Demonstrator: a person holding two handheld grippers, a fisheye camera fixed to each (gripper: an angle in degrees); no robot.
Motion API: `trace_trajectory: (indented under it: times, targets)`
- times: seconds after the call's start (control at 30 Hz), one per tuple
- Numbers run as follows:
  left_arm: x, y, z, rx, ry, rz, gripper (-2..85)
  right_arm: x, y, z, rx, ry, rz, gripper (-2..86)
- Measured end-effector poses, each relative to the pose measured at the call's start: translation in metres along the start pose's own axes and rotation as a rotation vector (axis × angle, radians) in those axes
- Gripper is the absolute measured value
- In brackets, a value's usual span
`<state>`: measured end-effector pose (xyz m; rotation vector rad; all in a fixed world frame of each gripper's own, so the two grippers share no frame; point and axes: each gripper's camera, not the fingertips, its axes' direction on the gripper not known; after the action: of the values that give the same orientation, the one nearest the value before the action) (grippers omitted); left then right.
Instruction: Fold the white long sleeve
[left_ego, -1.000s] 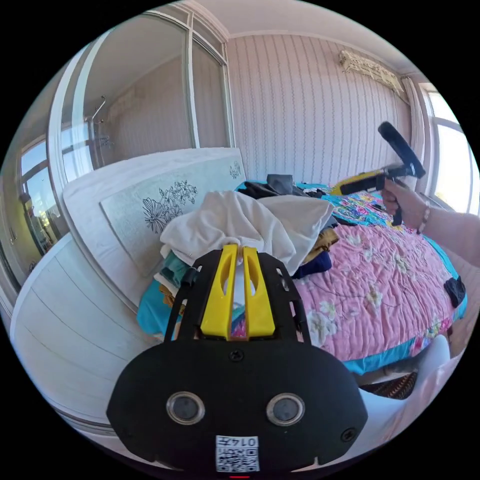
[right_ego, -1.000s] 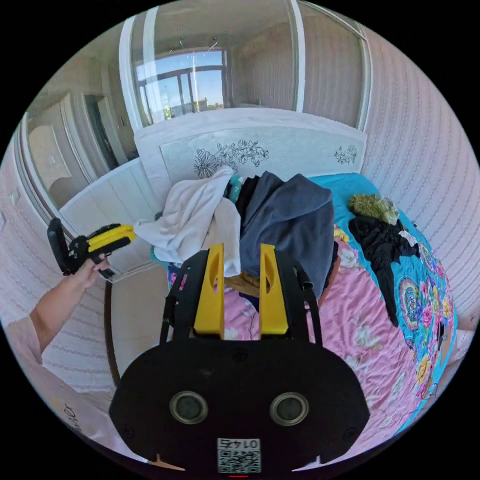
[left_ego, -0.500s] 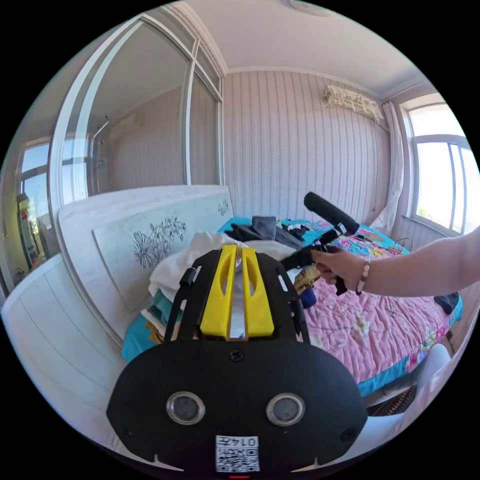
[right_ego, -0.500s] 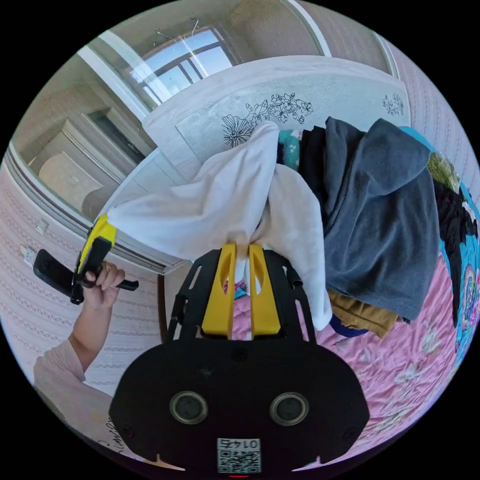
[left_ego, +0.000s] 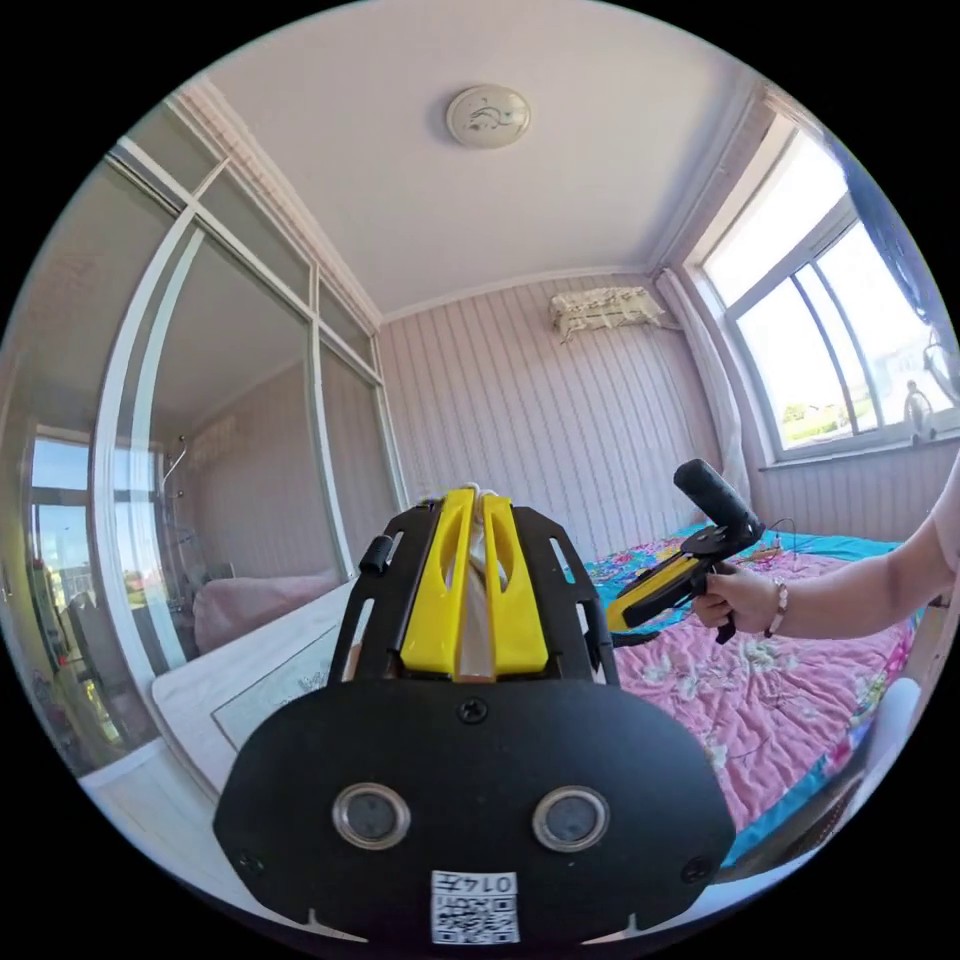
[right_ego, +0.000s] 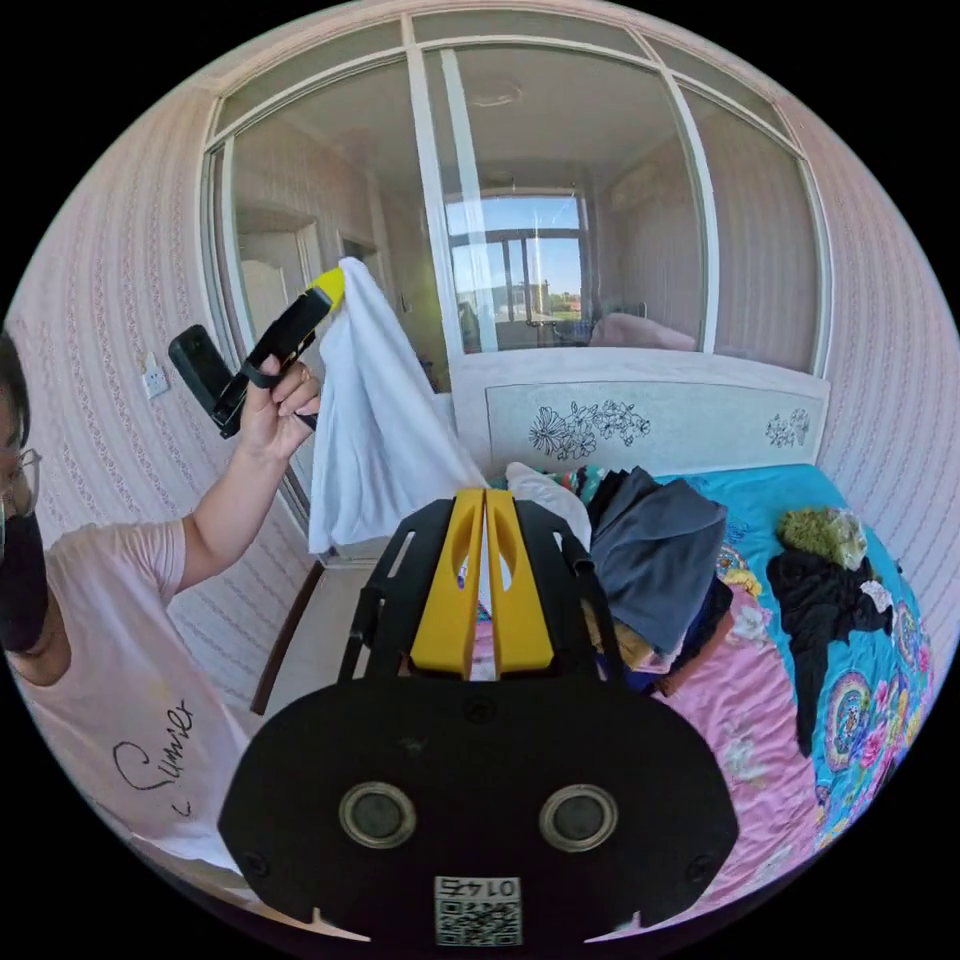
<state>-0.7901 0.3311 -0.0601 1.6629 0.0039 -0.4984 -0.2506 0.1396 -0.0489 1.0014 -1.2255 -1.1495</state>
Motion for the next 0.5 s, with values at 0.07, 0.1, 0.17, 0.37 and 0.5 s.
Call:
trace_trajectory:
  times: [0.07, 0.1, 0.17, 0.37, 0.5]
  targets:
    - [0.026, 0.0, 0.01, -0.013, 0.094, -0.02, -0.9, 0.004, 0.028, -0.049, 0.02, 0.039, 0.049, -0.4]
    - [0.044, 0.001, 0.02, -0.022, 0.167, -0.041, -0.9, 0.009, 0.047, -0.082, 0.026, 0.068, 0.095, -0.4]
    - [0.075, 0.004, 0.036, -0.04, 0.286, -0.063, -0.9, 0.015, 0.076, -0.13, 0.035, 0.122, 0.167, -0.4]
    - [0.187, 0.032, 0.086, -0.057, 0.512, 0.0, -0.9, 0.024, 0.15, -0.292, 0.087, 0.333, 0.338, -0.4]
    - [0.245, 0.067, 0.139, -0.156, 0.582, -0.022, -0.9, 0.025, 0.173, -0.371, 0.121, 0.4, 0.403, -0.4]
